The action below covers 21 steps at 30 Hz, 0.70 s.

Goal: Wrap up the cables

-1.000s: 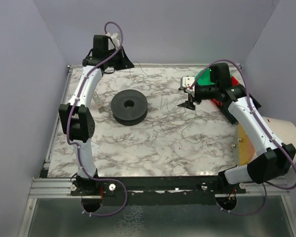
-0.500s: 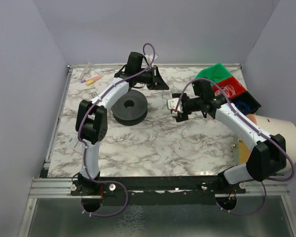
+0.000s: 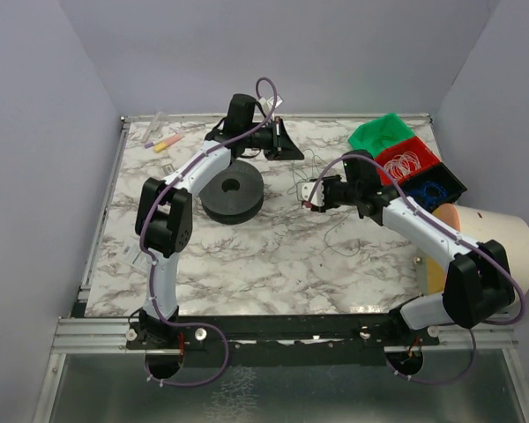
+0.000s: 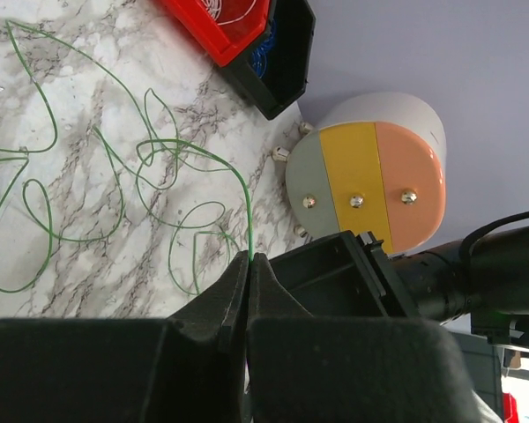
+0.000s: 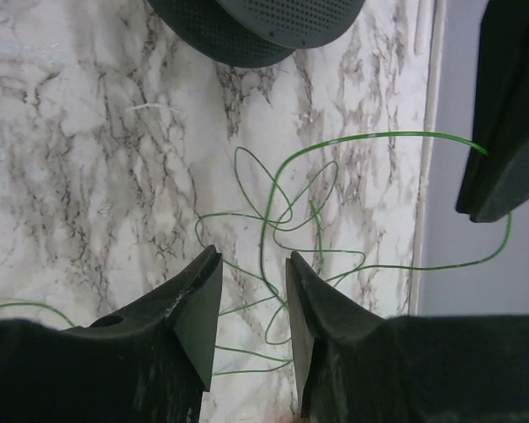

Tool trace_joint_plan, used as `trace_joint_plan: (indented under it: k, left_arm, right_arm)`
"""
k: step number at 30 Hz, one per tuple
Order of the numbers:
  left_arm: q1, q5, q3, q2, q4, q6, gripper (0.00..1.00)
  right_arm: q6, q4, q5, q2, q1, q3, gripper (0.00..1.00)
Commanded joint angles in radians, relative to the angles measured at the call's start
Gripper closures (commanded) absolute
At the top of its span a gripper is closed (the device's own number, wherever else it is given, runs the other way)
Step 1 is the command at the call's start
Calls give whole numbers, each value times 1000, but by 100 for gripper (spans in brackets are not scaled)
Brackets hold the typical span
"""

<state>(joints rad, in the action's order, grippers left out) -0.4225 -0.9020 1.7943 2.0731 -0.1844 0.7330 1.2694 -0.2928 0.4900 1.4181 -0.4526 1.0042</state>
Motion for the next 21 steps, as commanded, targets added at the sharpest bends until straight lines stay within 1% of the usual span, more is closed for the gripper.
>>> trace_joint_plan:
  k: [1, 4, 5, 6, 7, 9, 10, 11, 14, 15, 16, 18, 19, 21]
  left_arm:
    - [-11, -44, -32, -11, 48, 25, 100]
    - [-15, -51, -38, -13, 61, 35, 100]
    - [-16, -53, -38, -14, 63, 37, 100]
    - [-16, -54, -38, -14, 66, 40, 100]
    - [-16, -55, -38, -14, 69, 41, 100]
    - [-16, -59, -33, -14, 71, 44, 100]
    - [-16, -61, -31, -16, 72, 45, 100]
    - [-16, -61, -28, -17, 72, 45, 100]
    - [-16, -67, -16, -18, 72, 39, 100]
    - [-15, -68, -9, -16, 67, 31, 98]
    - [-11, -63, 4, -16, 52, 17, 87]
    - [6, -40, 43, -18, -6, -37, 50]
    - [21, -19, 76, -17, -75, -78, 35]
    - [62, 36, 141, -23, -167, -157, 16]
  right_arm:
    - [-48, 133, -72, -15, -6, -28, 62]
    - [-58, 148, -79, -12, -6, -32, 62]
    - [-61, 152, -77, -11, -6, -32, 68]
    - [-61, 141, -74, -9, -7, -27, 78]
    - [-62, 126, -68, -7, -6, -20, 86]
    - [-53, 93, -58, -5, -6, -8, 95]
    - [-43, 80, -51, -5, -7, -7, 98]
    - [-36, 71, -45, -6, -6, -9, 99]
    - [-29, 37, -20, -3, -6, -4, 100]
    - [-37, 19, -8, 0, -6, 8, 100]
    - [-53, -1, 9, 6, -6, 23, 100]
    - [-111, -42, 36, 13, -4, 60, 99]
    - [-151, -55, 65, 16, 1, 83, 100]
    - [-217, -89, 160, 20, 28, 119, 100]
